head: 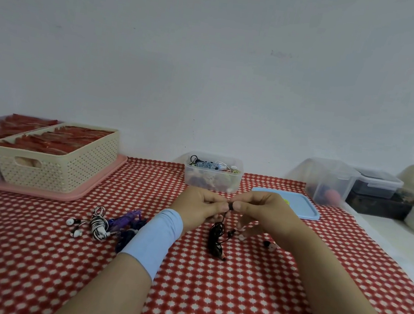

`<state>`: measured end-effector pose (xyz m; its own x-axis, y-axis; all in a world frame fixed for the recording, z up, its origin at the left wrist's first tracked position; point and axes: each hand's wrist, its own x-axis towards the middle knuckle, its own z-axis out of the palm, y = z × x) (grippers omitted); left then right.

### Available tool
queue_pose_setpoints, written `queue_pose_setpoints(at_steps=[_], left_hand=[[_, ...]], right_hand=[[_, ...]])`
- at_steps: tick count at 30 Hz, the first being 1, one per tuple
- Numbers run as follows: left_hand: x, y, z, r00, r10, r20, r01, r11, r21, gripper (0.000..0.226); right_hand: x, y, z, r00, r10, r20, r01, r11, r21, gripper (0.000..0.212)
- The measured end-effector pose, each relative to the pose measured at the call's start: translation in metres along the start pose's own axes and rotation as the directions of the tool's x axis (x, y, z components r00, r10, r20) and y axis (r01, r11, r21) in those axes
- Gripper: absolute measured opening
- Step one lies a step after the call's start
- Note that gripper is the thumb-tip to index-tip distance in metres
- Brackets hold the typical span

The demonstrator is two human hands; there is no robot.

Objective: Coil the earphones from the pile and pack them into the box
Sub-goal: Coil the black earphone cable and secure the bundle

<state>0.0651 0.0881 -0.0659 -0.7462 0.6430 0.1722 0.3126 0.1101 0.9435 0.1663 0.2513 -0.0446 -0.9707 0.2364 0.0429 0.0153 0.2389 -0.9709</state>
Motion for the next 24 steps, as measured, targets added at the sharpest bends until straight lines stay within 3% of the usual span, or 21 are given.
queue_pose_setpoints(at_steps=[4,10,17,24], left_hand=[[0.0001,-0.0024,-0.0033,1.0,0.022,-0.016,-0.02,0.989,0.146,0.011],[-0.0002,-0.0011,0.0007,0.998,-0.058,-0.016,0.055,0.991,-0.12,0.01],[-0.0011,-0.0023,-0.0003,0.999,-0.044,-0.013,0.043,0.997,-0.06,0.004],[-0.0027,0.0013,0.0002,0.992,-0.112,0.054,0.123,0.939,-0.32,0.018]], right_hand=[[0.0015,0.001,0.0042,0.999,0.038,-0.01,-0.038,0.999,-0.03,0.008],[-0.0014,-0.0023,0.0014,0.999,0.036,0.023,-0.038,0.997,0.062,0.012],[-0.0033,-0.0043,0.0011,0.999,0.04,0.023,-0.039,0.999,-0.036,0.012],[-0.0034,-0.0063,0.002,0.999,-0.01,-0.04,0.01,1.0,0.003,0.012]])
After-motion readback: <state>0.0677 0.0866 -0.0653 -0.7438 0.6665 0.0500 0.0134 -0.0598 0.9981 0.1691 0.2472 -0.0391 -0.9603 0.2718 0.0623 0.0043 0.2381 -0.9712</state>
